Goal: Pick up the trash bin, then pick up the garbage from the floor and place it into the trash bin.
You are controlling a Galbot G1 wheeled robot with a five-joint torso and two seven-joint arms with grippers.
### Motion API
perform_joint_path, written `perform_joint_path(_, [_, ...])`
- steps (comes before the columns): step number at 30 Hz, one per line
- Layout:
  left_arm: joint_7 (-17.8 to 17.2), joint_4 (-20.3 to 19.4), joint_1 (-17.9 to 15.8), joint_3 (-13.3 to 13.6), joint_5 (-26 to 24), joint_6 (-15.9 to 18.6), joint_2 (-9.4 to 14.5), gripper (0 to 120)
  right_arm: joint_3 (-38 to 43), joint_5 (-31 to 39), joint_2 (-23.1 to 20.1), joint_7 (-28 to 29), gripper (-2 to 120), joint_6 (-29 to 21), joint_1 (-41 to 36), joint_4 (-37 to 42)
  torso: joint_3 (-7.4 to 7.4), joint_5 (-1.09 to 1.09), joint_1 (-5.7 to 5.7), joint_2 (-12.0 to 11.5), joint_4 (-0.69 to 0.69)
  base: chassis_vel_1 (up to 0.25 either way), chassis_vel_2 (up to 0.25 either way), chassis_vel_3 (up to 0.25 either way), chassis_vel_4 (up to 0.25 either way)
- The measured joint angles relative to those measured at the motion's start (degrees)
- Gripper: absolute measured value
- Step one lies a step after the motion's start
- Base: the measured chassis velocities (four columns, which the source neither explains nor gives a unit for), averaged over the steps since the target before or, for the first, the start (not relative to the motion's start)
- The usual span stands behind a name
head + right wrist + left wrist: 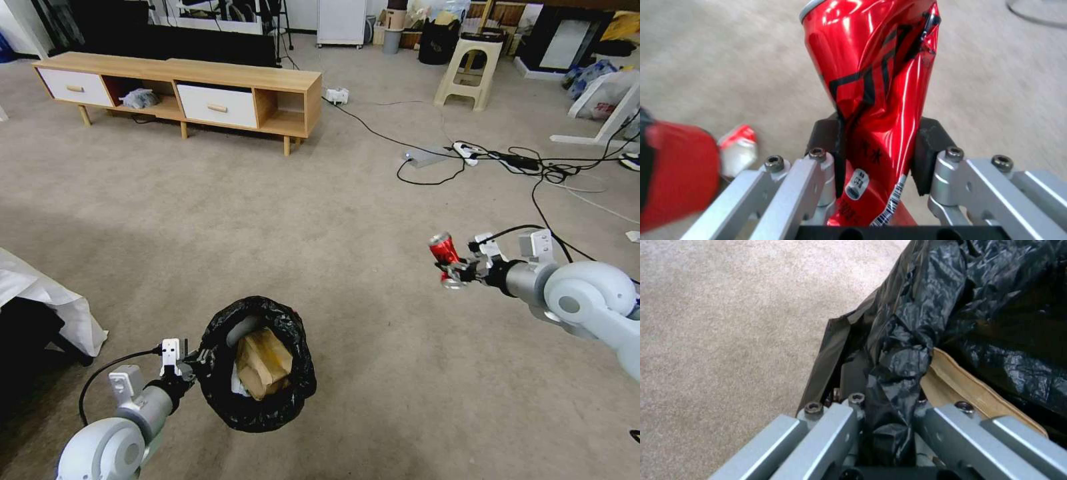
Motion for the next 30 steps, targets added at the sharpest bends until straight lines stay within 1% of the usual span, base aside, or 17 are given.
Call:
perform_joint_path(2, [0.00,-0.05,0.01,0.00,0.00,0.00,0.02,1,-0.19,-0.18,0.09,-0.43,26,0.62,0.13,0.34,0.00,0.00,0.00,0.00,0.00,0.000,0.000,0.000,0.000])
perform_joint_path(4, [0.03,-0.26,0.05,0.00,0.00,0.00,0.12,1,-1.14,-0.67,0.66,-1.43,26,2.82,0.56,2.00,0.00,0.00,0.00,0.00,0.00,0.000,0.000,0.000,0.000])
perform_joint_path(14, [0.57,-0.35,0.51,0.00,0.50,-0.15,0.05,1,-3.52,-1.33,1.64,-1.27,26,5.47,0.96,6.50,0.00,0.00,0.00,0.00,0.00,0.000,0.000,0.000,0.000])
perform_joint_path(16, [0.80,-0.39,0.72,0.17,0.79,-0.21,-0.09,1,-5.06,-1.89,2.48,-1.37,26,6.35,1.56,9.60,0.00,0.00,0.00,0.00,0.00,0.000,0.000,0.000,0.000])
perform_joint_path(17, [0.80,-0.39,0.72,0.17,0.79,-0.21,-0.09,1,-5.06,-1.89,2.48,-1.37,26,6.35,1.56,9.60,0.00,0.00,0.00,0.00,0.00,0.000,0.000,0.000,0.000])
perform_joint_path(19, [0.81,-0.46,0.69,0.36,0.90,-0.22,-0.14,1,-7.11,-3.14,2.85,-2.65,26,7.07,2.89,11.74,0.00,0.00,0.00,0.00,0.00,0.000,0.000,0.000,0.000])
perform_joint_path(20, [0.81,-0.46,0.69,0.36,0.90,-0.22,-0.14,1,-7.11,-3.14,2.85,-2.65,26,7.07,2.89,11.74,0.00,0.00,0.00,0.00,0.00,0.000,0.000,0.000,0.000])
perform_joint_path(22, [0.81,-0.55,0.54,0.52,0.97,-0.19,-0.34,1,-8.59,-5.08,2.94,-4.44,26,8.21,3.66,12.84,0.00,0.00,0.00,0.00,0.00,0.000,0.000,0.000,0.000])
perform_joint_path(26, [0.81,-0.57,0.51,0.68,1.16,-0.11,-0.57,1,-9.28,-6.49,3.06,-5.45,26,9.21,3.82,13.35,0.00,0.00,0.00,0.00,0.00,0.000,0.000,0.000,0.000])
perform_joint_path(28, [0.81,-0.57,0.50,0.90,1.55,-0.04,-0.80,1,-9.83,-8.30,3.07,-7.39,26,10.36,4.07,13.67,0.00,0.00,0.00,0.00,0.00,0.000,0.000,0.000,0.000])
perform_joint_path(30, [0.81,-0.57,0.50,0.98,1.66,-0.04,-0.84,1,-10.00,-8.66,3.07,-7.91,26,10.70,4.17,13.71,0.00,0.00,0.00,0.00,0.00,0.000,0.000,0.000,0.000])
